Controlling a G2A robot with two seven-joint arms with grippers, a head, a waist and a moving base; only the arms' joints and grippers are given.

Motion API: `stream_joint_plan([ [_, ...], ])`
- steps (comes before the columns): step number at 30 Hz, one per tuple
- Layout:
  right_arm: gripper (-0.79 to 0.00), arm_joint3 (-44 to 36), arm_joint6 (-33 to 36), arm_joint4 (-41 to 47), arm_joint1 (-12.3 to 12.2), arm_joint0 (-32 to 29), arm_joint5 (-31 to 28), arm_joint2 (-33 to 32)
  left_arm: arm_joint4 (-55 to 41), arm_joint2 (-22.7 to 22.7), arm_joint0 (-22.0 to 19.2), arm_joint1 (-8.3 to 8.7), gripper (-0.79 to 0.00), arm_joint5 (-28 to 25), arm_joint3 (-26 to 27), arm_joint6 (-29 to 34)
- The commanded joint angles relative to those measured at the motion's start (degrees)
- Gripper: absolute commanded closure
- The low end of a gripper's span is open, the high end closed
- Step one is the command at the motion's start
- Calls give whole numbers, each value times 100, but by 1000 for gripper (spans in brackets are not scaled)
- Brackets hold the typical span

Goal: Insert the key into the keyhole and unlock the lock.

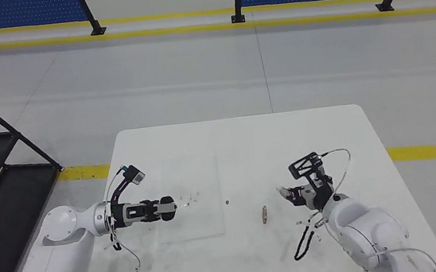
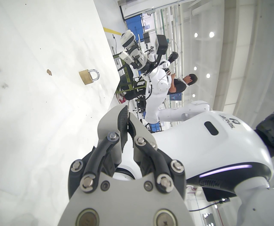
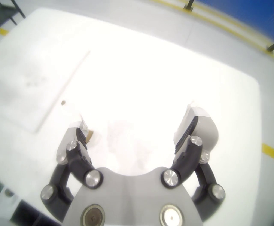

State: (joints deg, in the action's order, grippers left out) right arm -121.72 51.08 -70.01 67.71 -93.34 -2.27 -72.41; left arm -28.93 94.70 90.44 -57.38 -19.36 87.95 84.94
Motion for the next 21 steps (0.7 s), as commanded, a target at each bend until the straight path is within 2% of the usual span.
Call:
stream_joint_plan([
  [1,-785,19,663,397,22,208,146,60,0,0,0,0,0,0,0,0],
  [6,-785,47,1434,497,71,587,636,323,0,0,0,0,0,0,0,0],
  [9,-785,192,1808,873,124,811,1077,464,0,0,0,0,0,0,0,0],
  [21,-785,192,1808,873,124,811,1077,464,0,0,0,0,0,0,0,0],
])
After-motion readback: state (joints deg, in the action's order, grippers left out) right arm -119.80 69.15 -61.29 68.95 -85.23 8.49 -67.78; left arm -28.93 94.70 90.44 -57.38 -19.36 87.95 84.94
